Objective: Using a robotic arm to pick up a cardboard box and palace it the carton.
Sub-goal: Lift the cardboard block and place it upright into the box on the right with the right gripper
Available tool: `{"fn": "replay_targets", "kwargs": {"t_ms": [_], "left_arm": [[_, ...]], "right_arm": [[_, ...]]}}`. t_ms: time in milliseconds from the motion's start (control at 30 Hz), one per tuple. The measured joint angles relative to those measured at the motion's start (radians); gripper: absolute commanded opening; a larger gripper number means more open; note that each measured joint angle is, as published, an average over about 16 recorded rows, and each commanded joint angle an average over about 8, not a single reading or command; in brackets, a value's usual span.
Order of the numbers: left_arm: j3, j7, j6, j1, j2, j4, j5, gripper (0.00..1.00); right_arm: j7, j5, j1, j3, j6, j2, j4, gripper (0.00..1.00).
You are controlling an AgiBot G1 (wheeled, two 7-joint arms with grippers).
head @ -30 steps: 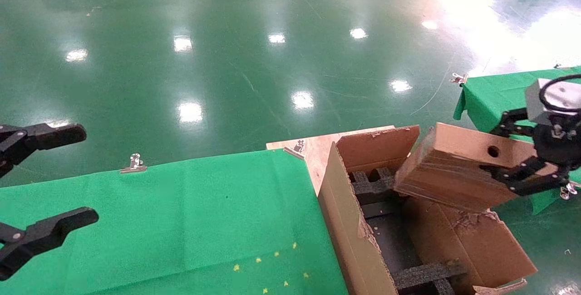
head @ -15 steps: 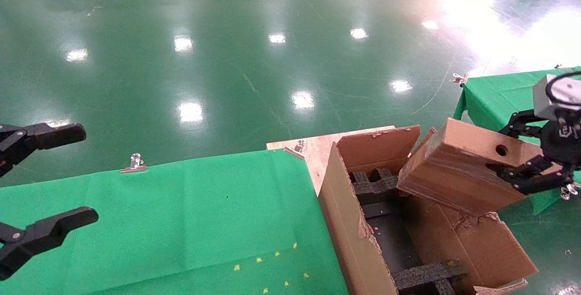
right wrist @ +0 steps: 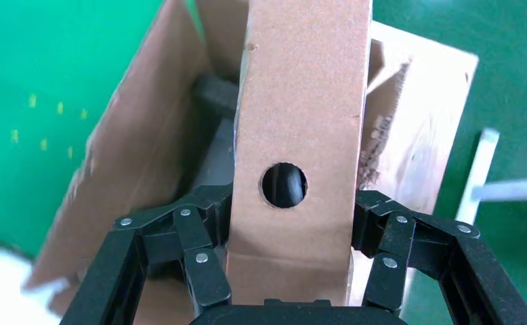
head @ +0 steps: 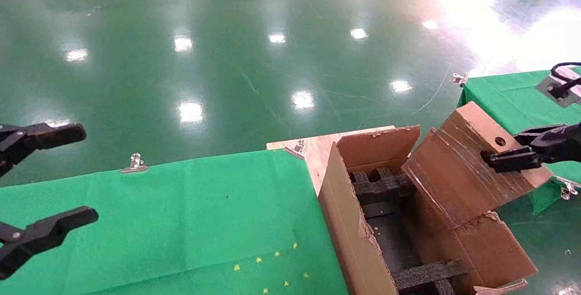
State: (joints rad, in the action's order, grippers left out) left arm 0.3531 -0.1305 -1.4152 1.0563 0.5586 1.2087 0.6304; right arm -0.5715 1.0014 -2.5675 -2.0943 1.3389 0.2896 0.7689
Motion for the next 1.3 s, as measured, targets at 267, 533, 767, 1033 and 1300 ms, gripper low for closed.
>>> {"fn": "replay_targets", "kwargs": {"t_ms": [267, 533, 767, 1033, 1300], "left_arm": [[0.0, 0.0, 0.0, 0.0, 0.0, 0.0, 0.0, 1.0], [0.0, 0.0, 0.0, 0.0, 0.0, 0.0, 0.0, 1.0], [0.0, 0.0, 0.0, 0.0, 0.0, 0.0, 0.0, 1.0], [0.0, 0.0, 0.0, 0.0, 0.0, 0.0, 0.0, 1.0], [0.0, 0.0, 0.0, 0.0, 0.0, 0.0, 0.0, 1.0]], "right_arm": [[-0.168, 0.017, 0.002, -0.016, -0.079, -0.05, 0.056, 0.0], [-0.227, 0.035, 0.017, -0.031, -0.131, -0.062, 0.095, 0.0], [-0.285, 0.057, 0.057, -0.056, -0.206, -0.064, 0.143, 0.0], [-0.375, 0.078, 0.13, -0.097, -0.328, -0.069, 0.212, 0.0], [-0.42, 0.057, 0.222, -0.13, -0.445, -0.057, 0.241, 0.0]]}}
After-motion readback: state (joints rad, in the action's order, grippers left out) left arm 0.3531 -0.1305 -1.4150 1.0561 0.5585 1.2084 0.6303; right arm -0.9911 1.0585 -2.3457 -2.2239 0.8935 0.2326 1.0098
